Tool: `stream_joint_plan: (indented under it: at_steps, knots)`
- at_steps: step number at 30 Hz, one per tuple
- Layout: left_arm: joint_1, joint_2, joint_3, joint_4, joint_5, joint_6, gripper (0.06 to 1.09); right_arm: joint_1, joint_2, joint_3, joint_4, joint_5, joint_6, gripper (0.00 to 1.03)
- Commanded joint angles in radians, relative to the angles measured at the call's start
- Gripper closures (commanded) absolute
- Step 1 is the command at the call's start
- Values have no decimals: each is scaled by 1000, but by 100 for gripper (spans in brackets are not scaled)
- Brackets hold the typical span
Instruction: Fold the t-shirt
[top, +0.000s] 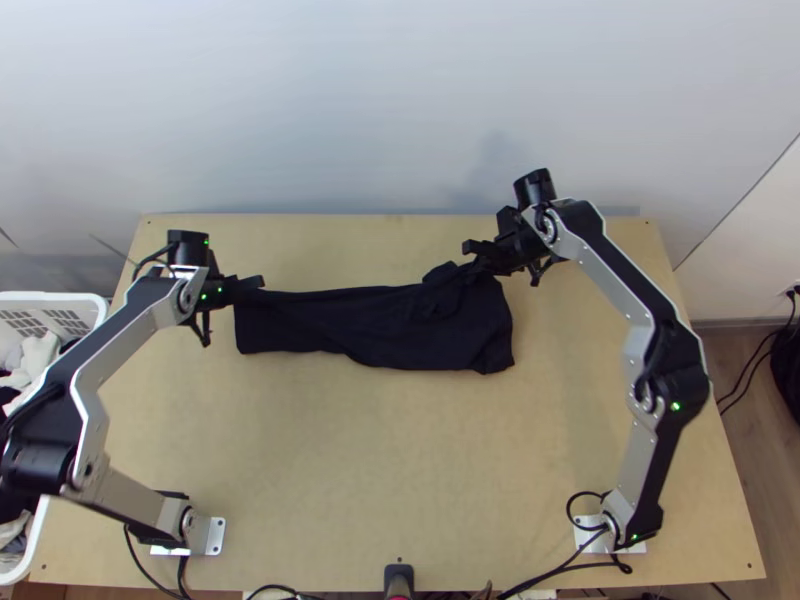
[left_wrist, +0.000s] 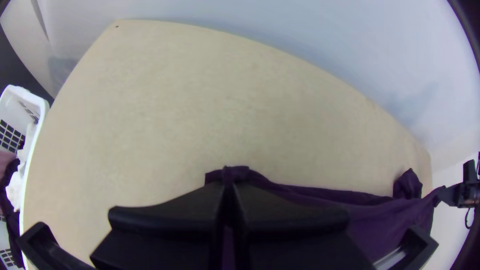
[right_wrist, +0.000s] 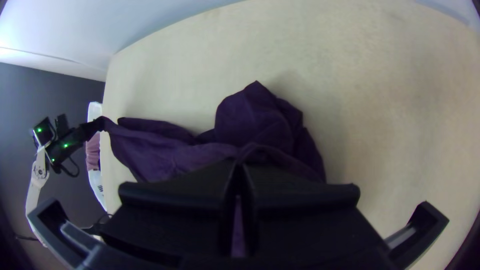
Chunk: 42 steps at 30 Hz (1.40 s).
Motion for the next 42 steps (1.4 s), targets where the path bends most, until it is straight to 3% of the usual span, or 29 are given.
stream_joint_plan:
  at_steps: [1, 5, 8, 9, 11, 12, 17, 27, 39, 42]
  knots:
    - [2, 140, 63, 13, -1, -2, 93, -15, 143, 96, 2, 39, 31, 99]
    - [-1, 157, 66, 0, 0, -3, 56, -21, 166, 122, 2, 42, 54, 97]
    - [-1, 152, 63, -21, 23, -11, 47, -17, 149, 122, -5, 58, 80, 67]
    - [-1, 150, 63, -32, 23, -11, 43, -17, 137, 122, -8, 59, 91, 52]
    - [-1, 147, 64, -60, 23, -11, 33, -12, 115, 125, -29, 58, 100, 12]
    - [-1, 141, 64, -75, 23, -11, 29, -9, 105, 125, -38, 58, 99, 4]
    - [-24, 72, 14, -118, 22, 6, 16, -7, 34, 121, -43, 58, 99, 4]
    - [-110, 14, -92, -104, 22, -9, 12, 68, -107, 36, -57, 47, 89, 4]
    - [-157, 131, -66, -70, 3, -20, 13, 194, -147, -37, -58, 47, 62, 4]
    - [-171, 147, -68, -70, -17, -17, 25, 200, -132, -40, -57, 47, 60, 4]
